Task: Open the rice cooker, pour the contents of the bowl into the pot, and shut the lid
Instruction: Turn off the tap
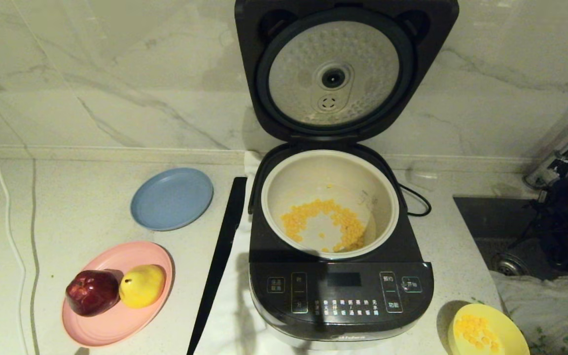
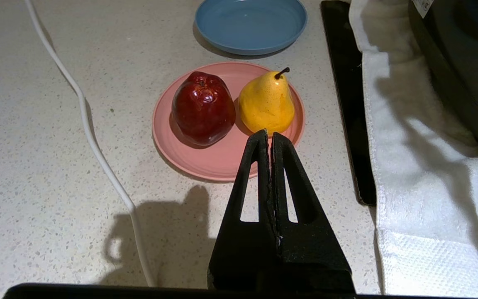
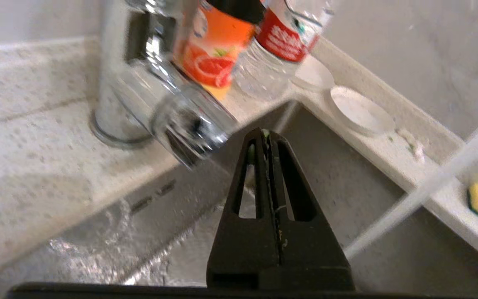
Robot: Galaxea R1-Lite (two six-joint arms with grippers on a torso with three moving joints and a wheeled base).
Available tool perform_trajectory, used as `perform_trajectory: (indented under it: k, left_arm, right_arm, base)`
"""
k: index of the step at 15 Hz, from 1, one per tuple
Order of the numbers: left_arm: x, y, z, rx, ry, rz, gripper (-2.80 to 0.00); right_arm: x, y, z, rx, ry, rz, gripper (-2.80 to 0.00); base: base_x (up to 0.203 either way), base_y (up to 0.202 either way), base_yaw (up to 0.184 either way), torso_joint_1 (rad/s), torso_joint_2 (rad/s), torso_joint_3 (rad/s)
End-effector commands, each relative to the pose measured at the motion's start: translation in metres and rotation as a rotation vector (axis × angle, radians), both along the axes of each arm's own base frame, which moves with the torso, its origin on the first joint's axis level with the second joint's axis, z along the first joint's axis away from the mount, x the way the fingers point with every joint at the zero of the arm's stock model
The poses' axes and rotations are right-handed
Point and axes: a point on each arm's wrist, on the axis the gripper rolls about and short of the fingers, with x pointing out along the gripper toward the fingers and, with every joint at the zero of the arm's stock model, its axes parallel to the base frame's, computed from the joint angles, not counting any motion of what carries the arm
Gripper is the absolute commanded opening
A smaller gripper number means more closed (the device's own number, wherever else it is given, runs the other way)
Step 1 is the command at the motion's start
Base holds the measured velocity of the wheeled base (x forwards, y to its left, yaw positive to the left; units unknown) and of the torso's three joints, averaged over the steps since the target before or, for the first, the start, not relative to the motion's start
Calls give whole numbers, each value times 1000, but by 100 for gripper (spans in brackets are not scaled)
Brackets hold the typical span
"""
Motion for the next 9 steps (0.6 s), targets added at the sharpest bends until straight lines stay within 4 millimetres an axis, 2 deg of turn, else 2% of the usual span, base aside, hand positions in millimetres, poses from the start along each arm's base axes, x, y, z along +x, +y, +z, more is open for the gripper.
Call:
perform_trajectory:
  k: [1,9]
  left_arm:
    - [1,0,-2,0,8,0,-280]
    - [1,0,-2,0,8,0,-280]
  right_arm:
    - [9,2,3,-21,-17,3,-280]
    - [35,9,6,-79,-41,12,-280]
  base:
    - [0,0,0,0,0,0]
    - [0,0,0,0,0,0]
